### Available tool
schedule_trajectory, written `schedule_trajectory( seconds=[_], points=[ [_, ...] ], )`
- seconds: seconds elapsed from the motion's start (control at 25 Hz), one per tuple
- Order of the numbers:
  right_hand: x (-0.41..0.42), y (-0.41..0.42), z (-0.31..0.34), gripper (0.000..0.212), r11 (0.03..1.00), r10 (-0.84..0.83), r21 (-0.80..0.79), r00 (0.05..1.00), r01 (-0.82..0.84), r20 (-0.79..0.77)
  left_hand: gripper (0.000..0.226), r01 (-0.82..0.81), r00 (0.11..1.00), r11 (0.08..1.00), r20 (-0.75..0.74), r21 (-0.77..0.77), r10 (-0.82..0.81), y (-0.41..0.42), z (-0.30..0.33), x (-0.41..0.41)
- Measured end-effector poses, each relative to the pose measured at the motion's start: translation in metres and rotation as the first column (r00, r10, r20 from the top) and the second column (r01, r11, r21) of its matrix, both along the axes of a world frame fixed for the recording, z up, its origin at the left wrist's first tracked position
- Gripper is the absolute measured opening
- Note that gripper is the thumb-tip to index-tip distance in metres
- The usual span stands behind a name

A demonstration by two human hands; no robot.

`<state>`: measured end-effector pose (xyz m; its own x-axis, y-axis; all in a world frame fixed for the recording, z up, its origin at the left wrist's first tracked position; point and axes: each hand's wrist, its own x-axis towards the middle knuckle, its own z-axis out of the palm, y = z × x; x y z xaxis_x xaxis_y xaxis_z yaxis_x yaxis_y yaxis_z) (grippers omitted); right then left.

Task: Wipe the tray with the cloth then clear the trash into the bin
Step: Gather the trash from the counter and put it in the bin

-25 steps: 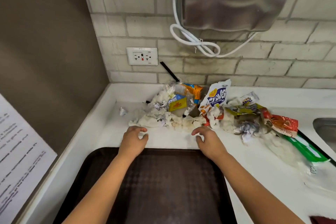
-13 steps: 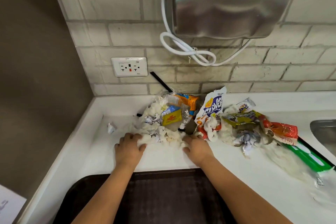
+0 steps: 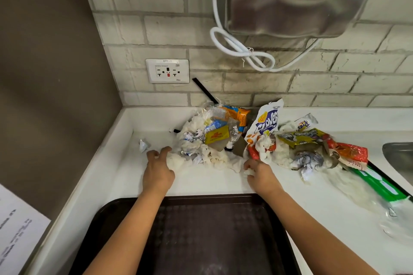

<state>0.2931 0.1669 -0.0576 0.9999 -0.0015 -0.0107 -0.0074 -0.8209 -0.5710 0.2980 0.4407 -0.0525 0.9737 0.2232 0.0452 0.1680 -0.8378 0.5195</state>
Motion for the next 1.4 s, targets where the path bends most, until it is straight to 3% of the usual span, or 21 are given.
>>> schedule_trajectory(
  seconds=[0.16,0.36,0.44,0.52,0.64,0.8,0.92,1.0,1.12,1.2,1.4],
  points=[
    [-0.007,-0.006,0.0,0.027,0.997,-0.046,0.065,0.997,0.042,0.067,0.05,0.101,0.988,0.98,-0.132,0.172,-0.079,0.004,-0.004,0.001],
    [-0.026,-0.012,0.006,0.021,0.981,-0.132,0.166,0.976,0.103,0.174,0.028,-0.013,0.997,0.995,-0.081,-0.1,0.005,0.016,-0.002,-0.001],
    [-0.033,-0.017,0.005,0.021,0.976,-0.158,0.175,0.97,0.126,0.183,0.021,-0.116,0.993,0.95,-0.05,-0.289,0.106,0.022,0.001,-0.002],
    [-0.038,-0.022,0.004,0.02,0.971,-0.185,0.191,0.963,0.147,0.198,0.018,-0.175,0.983,0.881,-0.021,-0.439,0.185,0.027,0.007,-0.005],
    [-0.045,-0.025,0.006,0.018,0.961,-0.218,0.214,0.955,0.175,0.199,0.03,-0.197,0.971,0.796,-0.002,-0.573,0.239,0.031,0.019,-0.011],
    [-0.057,-0.022,0.016,0.02,0.918,-0.281,0.346,0.934,0.194,0.221,0.05,-0.122,0.979,0.645,0.016,-0.755,0.203,0.024,0.039,-0.025],
    [-0.078,-0.02,0.031,0.016,0.863,-0.345,0.463,0.904,0.201,0.251,0.047,-0.052,0.993,0.461,0.004,-0.886,0.121,-0.001,0.058,-0.052],
    [-0.096,-0.021,0.039,0.011,0.832,-0.379,0.512,0.893,0.213,0.244,0.045,-0.036,0.999,0.289,-0.023,-0.957,0.049,-0.025,0.072,-0.077],
    [-0.129,-0.023,0.045,0.01,0.772,-0.394,0.602,0.897,0.205,0.2,0.042,-0.062,0.995,0.067,-0.067,-0.996,-0.076,-0.058,0.088,-0.114],
    [-0.154,-0.024,0.042,0.013,0.737,-0.421,0.635,0.892,0.231,0.163,0.041,-0.11,0.98,-0.034,-0.103,-0.993,-0.168,-0.078,0.089,-0.137],
    [-0.203,-0.022,0.037,0.018,0.667,-0.473,0.697,0.873,0.264,0.122,0.036,-0.129,0.938,-0.032,-0.112,-0.991,-0.329,-0.107,0.089,-0.182]
  ],
)
